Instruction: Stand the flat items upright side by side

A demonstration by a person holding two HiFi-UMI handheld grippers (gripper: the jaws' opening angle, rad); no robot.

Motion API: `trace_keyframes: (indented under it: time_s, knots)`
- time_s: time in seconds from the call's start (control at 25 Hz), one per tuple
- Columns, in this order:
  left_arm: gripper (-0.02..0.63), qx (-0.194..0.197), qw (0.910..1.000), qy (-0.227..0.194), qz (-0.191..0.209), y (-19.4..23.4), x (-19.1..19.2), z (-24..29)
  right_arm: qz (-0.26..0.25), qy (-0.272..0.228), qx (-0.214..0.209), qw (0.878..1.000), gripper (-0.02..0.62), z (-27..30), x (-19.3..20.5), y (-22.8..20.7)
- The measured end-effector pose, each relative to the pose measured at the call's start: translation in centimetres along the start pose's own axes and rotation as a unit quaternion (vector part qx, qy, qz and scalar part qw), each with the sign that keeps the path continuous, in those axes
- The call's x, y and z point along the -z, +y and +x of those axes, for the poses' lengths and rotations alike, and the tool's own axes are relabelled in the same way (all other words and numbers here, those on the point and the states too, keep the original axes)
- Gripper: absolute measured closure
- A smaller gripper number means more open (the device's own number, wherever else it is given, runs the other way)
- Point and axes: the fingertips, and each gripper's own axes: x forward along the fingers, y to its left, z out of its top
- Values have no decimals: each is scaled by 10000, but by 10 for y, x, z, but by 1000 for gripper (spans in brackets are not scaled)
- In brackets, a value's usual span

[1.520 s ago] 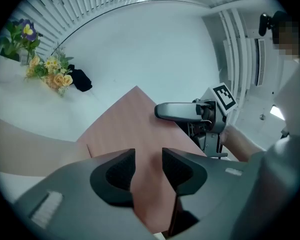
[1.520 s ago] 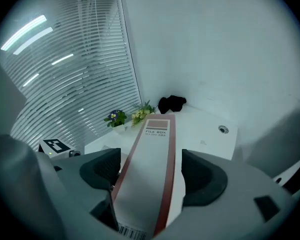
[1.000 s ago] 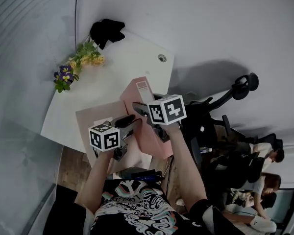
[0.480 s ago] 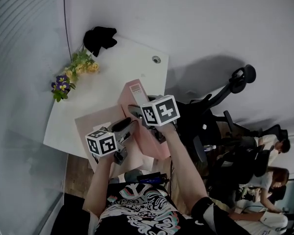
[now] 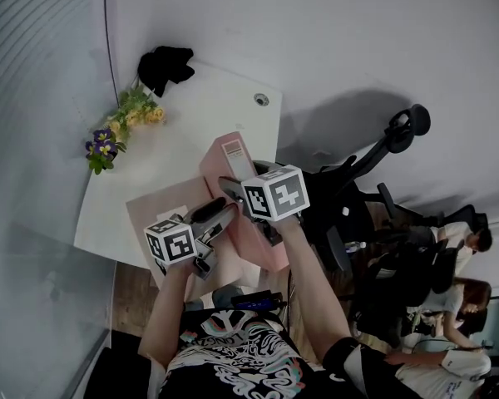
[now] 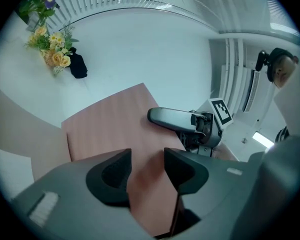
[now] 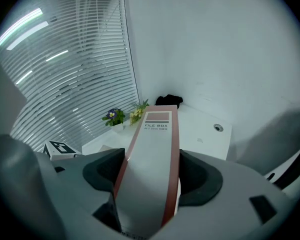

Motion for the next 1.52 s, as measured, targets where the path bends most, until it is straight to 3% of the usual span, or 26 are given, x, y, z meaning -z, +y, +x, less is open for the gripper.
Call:
trace_keyframes:
  time_s: [0.64, 0.84, 1.36, 1.52]
  knots:
    - [403, -8, 10000, -21, 32, -6, -7, 5, 93, -1036, 42, 9946, 267, -34, -26, -8]
    - [410, 159, 9994, -245, -192, -12, -11, 10, -46, -1587, 76, 9873, 267, -49, -37, -9]
    - [409, 270, 9986, -378, -246, -16, -11, 21, -30, -2332, 193, 9722, 267, -72, -37, -18]
    - [408, 284, 9984, -423, -262, -18, -10, 21, -159, -2724, 146, 9620, 267, -82, -36, -15]
